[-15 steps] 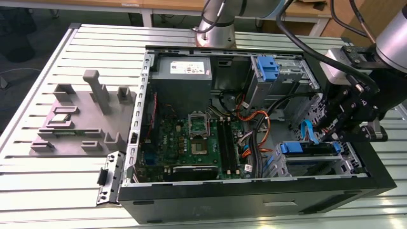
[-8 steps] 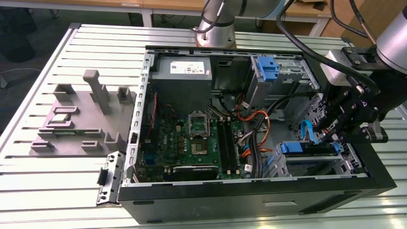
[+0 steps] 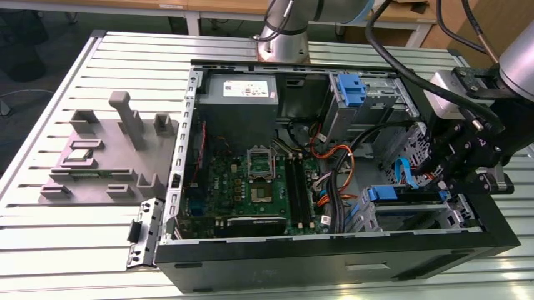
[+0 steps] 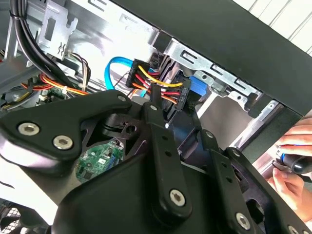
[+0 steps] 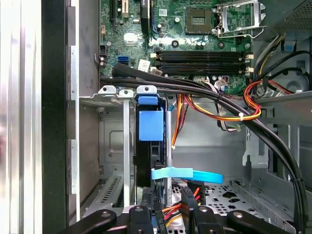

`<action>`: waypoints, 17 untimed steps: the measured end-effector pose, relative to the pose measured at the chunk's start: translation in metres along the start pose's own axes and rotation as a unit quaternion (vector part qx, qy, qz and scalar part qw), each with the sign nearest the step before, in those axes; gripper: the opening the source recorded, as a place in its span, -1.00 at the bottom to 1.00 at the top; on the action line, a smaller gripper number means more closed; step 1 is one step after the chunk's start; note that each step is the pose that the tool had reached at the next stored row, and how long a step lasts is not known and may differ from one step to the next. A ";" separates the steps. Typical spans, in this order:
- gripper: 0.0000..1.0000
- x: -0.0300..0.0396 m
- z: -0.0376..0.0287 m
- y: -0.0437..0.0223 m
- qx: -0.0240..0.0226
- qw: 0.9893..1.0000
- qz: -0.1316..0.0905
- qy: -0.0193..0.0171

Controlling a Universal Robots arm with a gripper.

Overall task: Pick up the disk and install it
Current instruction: 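Insert the second disk wire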

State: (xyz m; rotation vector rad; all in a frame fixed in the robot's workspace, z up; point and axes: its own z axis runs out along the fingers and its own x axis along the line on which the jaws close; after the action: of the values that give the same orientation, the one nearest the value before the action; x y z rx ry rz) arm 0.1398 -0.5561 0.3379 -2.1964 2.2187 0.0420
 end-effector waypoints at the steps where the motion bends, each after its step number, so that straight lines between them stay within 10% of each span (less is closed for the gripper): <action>1: -0.25 0.0000 0.0000 0.0000 0.000 1.000 0.000 0.000; 17: -0.66 -0.0001 -0.0039 0.0006 0.001 1.000 0.000 0.000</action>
State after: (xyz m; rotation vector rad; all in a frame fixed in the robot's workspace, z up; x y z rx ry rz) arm 0.1392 -0.5562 0.3418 -2.1953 2.2174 0.0392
